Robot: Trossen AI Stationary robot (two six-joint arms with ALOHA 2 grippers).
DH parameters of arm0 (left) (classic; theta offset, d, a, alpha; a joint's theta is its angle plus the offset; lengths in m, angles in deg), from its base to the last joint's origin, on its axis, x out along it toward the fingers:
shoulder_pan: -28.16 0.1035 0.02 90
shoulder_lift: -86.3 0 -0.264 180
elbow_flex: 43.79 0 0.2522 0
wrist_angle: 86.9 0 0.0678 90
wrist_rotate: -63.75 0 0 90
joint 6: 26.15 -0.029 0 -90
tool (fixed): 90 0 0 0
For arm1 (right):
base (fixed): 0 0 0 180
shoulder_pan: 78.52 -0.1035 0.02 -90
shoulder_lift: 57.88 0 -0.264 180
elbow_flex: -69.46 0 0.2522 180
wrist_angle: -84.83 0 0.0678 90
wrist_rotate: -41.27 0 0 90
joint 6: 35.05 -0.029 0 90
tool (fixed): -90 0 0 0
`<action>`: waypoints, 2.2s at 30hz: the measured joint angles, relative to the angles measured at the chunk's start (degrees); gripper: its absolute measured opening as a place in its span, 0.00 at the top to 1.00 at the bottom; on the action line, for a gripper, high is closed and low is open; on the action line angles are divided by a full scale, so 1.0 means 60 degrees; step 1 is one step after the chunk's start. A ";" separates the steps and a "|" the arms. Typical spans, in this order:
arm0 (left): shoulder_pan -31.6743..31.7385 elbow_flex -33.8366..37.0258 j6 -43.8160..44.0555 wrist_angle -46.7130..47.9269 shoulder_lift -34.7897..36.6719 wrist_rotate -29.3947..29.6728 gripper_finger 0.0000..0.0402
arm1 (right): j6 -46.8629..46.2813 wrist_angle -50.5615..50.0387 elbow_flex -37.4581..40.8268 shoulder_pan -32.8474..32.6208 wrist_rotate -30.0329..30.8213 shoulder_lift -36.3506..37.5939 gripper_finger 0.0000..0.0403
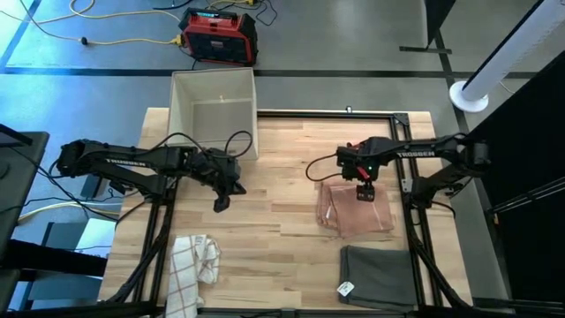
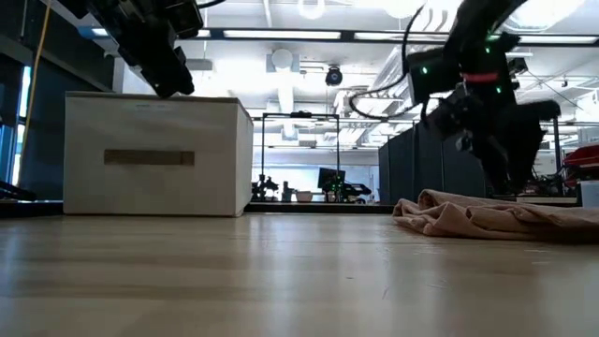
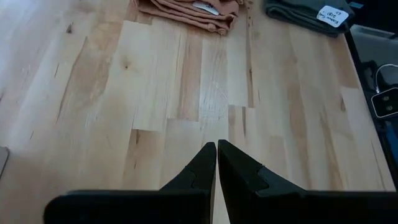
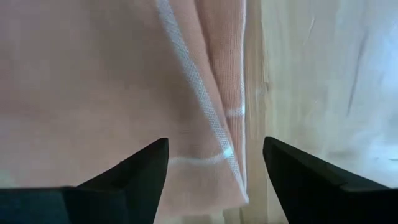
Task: Fold towel
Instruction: Stack the orange towel on top of the gray towel
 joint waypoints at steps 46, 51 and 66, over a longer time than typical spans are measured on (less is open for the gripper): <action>0.0012 -0.0007 -0.0505 -0.0164 -0.0004 0.0052 0.98 | -0.5302 -0.4516 -0.7259 -0.4648 -0.2606 -0.0600 0.96; 0.0015 -0.0007 -0.0680 -0.0159 -0.0004 0.0050 0.98 | -0.7467 -0.4134 -0.8040 -0.6638 -0.4058 -0.0557 0.96; 0.0015 -0.0004 -0.1275 -0.0166 -0.0182 0.0113 0.98 | -1.1506 -0.0403 -0.3480 -0.9000 -0.4798 -0.0816 0.96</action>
